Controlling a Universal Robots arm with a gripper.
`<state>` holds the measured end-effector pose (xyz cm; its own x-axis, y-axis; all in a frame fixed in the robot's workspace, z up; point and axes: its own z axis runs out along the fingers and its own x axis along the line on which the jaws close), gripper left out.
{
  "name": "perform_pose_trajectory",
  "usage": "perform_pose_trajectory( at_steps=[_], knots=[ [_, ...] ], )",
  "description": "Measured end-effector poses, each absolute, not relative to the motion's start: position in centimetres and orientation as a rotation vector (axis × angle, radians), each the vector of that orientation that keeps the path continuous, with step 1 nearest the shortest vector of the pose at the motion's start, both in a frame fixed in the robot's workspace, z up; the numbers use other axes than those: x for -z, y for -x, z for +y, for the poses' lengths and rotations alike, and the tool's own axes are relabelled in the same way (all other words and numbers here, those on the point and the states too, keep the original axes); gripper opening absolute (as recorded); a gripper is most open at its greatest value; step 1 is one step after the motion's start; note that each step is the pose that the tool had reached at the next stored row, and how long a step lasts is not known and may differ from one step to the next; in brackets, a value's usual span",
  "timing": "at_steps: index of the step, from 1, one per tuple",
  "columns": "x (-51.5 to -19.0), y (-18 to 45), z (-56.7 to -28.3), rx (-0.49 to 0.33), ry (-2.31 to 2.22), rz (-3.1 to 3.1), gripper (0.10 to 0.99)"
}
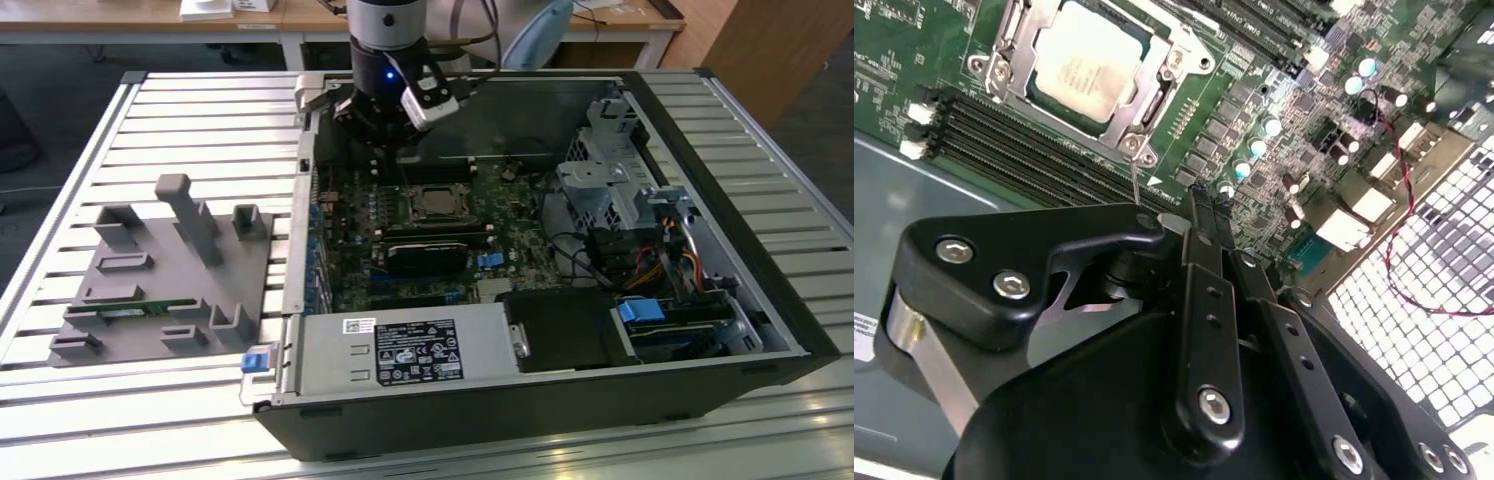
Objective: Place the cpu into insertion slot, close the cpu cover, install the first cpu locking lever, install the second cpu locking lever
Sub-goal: 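Install the first cpu locking lever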
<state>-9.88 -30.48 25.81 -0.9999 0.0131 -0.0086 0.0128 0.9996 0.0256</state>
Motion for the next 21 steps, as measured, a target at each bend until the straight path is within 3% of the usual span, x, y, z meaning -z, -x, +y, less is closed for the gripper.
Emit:
perform_pose_trajectory(
  at_steps=[21],
  knots=[
    [-25.65, 10.15, -30.03, -0.040, -0.020, 3.133, 0.114]
  ],
)
